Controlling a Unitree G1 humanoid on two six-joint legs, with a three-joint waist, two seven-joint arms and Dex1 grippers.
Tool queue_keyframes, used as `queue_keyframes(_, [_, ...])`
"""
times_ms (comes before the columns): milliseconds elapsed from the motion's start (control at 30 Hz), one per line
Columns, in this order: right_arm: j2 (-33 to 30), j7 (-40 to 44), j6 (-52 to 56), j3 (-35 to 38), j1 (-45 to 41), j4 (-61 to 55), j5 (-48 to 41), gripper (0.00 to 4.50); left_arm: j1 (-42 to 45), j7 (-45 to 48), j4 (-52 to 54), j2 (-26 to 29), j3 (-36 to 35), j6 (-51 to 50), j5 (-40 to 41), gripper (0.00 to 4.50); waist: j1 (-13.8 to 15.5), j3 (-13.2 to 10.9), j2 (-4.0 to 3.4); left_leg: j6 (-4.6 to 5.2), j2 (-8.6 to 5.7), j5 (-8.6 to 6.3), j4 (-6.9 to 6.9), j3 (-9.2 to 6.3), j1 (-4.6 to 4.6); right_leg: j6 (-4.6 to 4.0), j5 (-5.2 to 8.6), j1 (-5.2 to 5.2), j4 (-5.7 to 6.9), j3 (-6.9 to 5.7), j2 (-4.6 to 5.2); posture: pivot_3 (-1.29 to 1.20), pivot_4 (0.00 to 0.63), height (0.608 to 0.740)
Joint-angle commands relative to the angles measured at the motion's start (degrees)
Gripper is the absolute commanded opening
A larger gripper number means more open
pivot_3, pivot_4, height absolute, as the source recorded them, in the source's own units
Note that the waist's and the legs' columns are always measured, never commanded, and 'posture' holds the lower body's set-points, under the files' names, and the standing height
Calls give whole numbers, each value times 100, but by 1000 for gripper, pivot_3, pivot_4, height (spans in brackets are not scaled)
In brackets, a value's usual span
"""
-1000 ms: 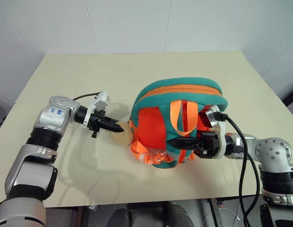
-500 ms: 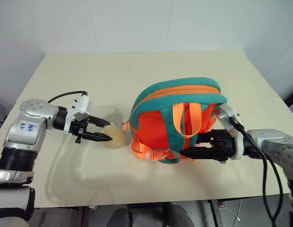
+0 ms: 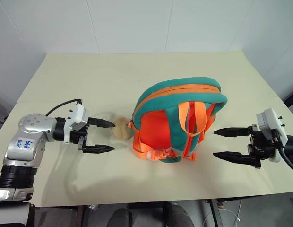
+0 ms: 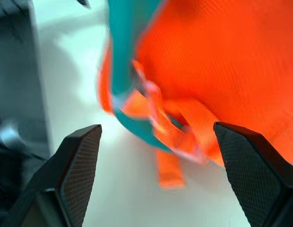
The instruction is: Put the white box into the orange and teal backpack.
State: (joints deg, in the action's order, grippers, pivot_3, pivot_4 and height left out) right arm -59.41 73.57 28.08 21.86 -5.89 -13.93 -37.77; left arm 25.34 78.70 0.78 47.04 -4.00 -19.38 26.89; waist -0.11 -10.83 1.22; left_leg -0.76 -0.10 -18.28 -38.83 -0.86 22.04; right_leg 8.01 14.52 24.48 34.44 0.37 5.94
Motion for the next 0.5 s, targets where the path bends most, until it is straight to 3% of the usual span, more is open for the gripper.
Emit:
queue_keyframes(33, [-49, 80, -578, 300, 47, 261, 307, 4500, -188, -207, 481, -98, -269, -103, 348, 4464, 1, 0, 0, 0, 1, 0, 1, 0, -2, -1, 0, 0, 1, 0, 0, 0, 150, 740])
queue_keyframes(167, [-67, 281, -1296, 258, 10, 827, 692, 4500, -480, -480, 695, -359, -303, 142, 347, 4464, 7, 0, 0, -2, 1, 1, 0, 0, -11, -2, 0, -7, 3, 1, 0, 0, 150, 740])
queue_keyframes(367, [-154, 523, -1368, 105, -74, 790, 682, 4500, -527, -496, 673, -356, -374, 366, 330, 4464, 7, 0, 0, -5, 1, 3, 1, 2, -31, -6, 1, -19, -6, 5, 0, 0, 150, 740])
queue_keyframes(500, [-127, 587, -1523, 60, -100, 896, 786, 4500, -595, -502, 878, -303, -354, 284, 406, 4464, 4, -1, -2, -5, 2, 2, 30, 1, -99, -10, 2, -86, -41, 1, 0, 0, 150, 740])
